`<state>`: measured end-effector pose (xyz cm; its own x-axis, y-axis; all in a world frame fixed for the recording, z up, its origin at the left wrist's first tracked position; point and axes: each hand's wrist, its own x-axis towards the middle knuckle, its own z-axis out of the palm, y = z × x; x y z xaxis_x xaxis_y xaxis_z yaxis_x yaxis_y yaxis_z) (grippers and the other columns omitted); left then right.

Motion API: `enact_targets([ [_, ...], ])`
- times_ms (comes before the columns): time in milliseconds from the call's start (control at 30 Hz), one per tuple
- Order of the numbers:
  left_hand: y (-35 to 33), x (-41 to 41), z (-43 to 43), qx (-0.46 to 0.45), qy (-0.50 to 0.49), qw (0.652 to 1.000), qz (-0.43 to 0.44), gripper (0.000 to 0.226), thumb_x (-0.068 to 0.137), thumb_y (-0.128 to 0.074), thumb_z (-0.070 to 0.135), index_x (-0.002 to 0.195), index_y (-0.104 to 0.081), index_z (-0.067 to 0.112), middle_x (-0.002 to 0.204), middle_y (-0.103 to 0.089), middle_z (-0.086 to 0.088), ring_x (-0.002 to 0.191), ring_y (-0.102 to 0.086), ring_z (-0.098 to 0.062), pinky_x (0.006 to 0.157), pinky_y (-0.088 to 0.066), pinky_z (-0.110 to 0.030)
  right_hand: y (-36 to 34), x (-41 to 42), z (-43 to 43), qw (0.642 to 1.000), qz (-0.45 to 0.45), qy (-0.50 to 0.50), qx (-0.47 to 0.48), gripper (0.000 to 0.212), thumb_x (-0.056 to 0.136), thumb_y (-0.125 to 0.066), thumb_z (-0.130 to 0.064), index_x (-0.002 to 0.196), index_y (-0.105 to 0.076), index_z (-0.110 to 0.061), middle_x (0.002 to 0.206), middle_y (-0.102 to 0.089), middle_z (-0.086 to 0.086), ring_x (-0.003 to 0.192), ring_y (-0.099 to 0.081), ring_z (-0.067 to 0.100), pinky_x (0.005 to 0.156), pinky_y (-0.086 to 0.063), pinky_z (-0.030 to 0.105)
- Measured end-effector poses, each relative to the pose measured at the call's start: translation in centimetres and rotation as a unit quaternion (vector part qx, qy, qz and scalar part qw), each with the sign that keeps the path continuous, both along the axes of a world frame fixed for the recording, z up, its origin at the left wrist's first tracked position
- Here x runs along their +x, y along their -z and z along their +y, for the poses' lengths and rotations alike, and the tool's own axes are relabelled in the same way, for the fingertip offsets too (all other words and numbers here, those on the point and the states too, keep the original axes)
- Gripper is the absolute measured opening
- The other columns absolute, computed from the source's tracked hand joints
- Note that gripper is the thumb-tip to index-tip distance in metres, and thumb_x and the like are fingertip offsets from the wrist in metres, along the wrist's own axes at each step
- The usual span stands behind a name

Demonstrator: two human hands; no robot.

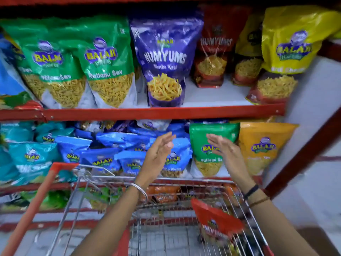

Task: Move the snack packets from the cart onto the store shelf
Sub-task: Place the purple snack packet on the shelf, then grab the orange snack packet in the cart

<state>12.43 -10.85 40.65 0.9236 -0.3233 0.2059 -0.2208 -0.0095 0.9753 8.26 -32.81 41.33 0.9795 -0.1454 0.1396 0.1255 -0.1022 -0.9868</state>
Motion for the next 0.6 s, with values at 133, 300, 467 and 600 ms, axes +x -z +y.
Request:
enact_targets([
  [133, 6.8, -2.2, 0.5, 0.062, 0.029, 0.992, 0.106, 0.032, 0.090, -0.050, 0.020, 0.122, -0.051, 0.015, 0.126, -0.060, -0.003, 0.116, -0.055, -0.008, 0.088, -0.045, -0.009, 7.8, -6.5, -2.3, 0.990, 0.110, 0.054, -0.076, 0.047, 0.083, -0.043, -0.061, 0.111, -0.060, -0.028, 0.118, -0.063, -0.003, 0.117, -0.055, 0.009, 0.103, -0.040, 0.020],
  [300, 15.2, -4.4, -0.1, 0.117, 0.029, 0.968, 0.220, 0.038, 0.090, -0.049, 0.017, 0.128, -0.046, 0.013, 0.131, -0.056, -0.008, 0.115, -0.055, -0.009, 0.091, -0.048, -0.015, 15.0, -11.8, -5.1, 0.961, 0.234, 0.058, -0.138, 0.027, 0.087, -0.051, -0.044, 0.110, -0.055, -0.031, 0.128, -0.056, 0.003, 0.115, -0.052, 0.011, 0.101, -0.038, 0.019],
  [467, 23.1, -5.2, -2.5, 0.183, 0.075, 0.929, 0.314, 0.059, 0.087, -0.053, 0.008, 0.140, -0.028, 0.017, 0.148, -0.034, -0.006, 0.132, -0.039, -0.023, 0.103, -0.040, -0.036, 20.2, -13.2, -6.5, 0.919, 0.365, 0.028, -0.148, 0.048, 0.077, -0.067, -0.038, 0.117, -0.047, -0.019, 0.106, -0.060, 0.000, 0.096, -0.058, 0.017, 0.077, -0.042, 0.019],
  [600, 28.6, -5.4, -5.6, 0.222, 0.115, 0.900, 0.356, 0.073, 0.079, -0.046, -0.011, 0.140, -0.024, 0.022, 0.151, -0.027, -0.005, 0.131, -0.037, -0.020, 0.079, -0.046, -0.022, 24.7, -12.4, -7.4, 0.875, 0.456, -0.060, -0.150, 0.051, 0.071, -0.075, -0.026, 0.115, -0.050, -0.023, 0.105, -0.065, 0.001, 0.097, -0.063, 0.022, 0.073, -0.049, 0.012],
])
